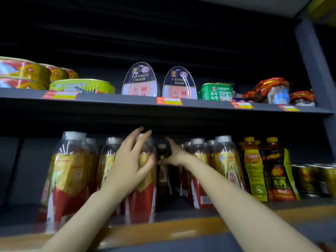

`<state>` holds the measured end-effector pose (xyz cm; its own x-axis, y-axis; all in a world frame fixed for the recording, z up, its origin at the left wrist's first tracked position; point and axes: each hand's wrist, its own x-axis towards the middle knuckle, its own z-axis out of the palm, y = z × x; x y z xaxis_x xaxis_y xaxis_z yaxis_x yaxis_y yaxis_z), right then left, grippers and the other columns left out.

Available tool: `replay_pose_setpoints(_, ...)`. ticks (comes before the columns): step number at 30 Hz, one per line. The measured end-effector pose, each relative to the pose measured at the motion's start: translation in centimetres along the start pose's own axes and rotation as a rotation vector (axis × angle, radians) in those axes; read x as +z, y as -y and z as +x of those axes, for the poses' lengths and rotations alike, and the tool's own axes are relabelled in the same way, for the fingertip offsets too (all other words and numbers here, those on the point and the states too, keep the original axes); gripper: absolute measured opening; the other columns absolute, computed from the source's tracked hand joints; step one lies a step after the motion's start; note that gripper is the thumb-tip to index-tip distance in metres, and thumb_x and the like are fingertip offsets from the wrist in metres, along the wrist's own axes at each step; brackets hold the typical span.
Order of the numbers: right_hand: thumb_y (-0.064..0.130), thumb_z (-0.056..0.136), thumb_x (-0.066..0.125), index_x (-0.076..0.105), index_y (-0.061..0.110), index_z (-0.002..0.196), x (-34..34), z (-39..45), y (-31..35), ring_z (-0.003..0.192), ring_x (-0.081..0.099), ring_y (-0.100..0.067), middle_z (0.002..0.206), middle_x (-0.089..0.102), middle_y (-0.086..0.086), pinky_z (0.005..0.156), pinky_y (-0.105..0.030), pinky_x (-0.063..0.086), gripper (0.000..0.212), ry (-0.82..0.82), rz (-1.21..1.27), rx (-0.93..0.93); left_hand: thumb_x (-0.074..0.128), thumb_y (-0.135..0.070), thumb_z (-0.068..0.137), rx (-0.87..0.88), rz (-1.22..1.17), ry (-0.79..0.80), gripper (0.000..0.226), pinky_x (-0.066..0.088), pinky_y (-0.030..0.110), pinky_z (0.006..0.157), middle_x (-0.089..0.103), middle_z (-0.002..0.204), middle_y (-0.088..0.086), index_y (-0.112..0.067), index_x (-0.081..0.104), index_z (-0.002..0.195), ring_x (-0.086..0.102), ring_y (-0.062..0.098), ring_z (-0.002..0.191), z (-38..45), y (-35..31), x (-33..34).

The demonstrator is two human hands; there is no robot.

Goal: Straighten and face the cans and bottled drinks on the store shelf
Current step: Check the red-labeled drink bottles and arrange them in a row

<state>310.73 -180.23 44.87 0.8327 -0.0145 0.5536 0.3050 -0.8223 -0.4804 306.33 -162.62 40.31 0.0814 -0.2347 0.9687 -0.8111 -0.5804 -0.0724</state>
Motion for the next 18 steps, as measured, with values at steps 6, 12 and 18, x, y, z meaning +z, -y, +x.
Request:
replay_pose_setpoints(6,0.023,0.078,0.076,0.005,0.023,0.153,0.6,4.3,-1.0,0.142,0.023,-0.027,0.156,0.02,-0.008,0.114,-0.037,0.027,0.103,0.009,0.137,0.041,0.046,-0.047,0.081,0.065,-0.041,-0.124,0.058,0.03,0.03,0.102,0.039,0.133,-0.009,-0.03,0.041,0.137,0.037,0.009,0.127,-0.5,0.9,0.4)
replay_pose_setpoints(12,0.017,0.09,0.06,0.004,0.03,0.152,2.4,5.9,-0.4,0.146,0.005,-0.033,0.16,-0.002,-0.009,0.115,-0.046,0.021,0.085,0.082,-0.102,0.06,0.044,-0.049,0.08,0.083,-0.007,-0.111,0.059,0.028,0.026,0.098,0.034,0.131,-0.018,-0.033,0.04,0.137,0.034,0.003,0.124,-0.4,0.8,0.6)
replay_pose_setpoints(18,0.005,0.09,0.058,0.004,0.026,0.152,2.6,6.1,-0.3,0.141,0.019,-0.04,0.157,-0.014,-0.013,0.108,-0.044,0.034,0.085,-0.031,-0.157,0.098,0.043,-0.051,0.081,0.077,-0.009,-0.108,0.06,0.028,0.027,0.099,0.035,0.134,-0.016,-0.034,0.039,0.138,0.033,0.004,0.127,-0.6,1.0,0.5)
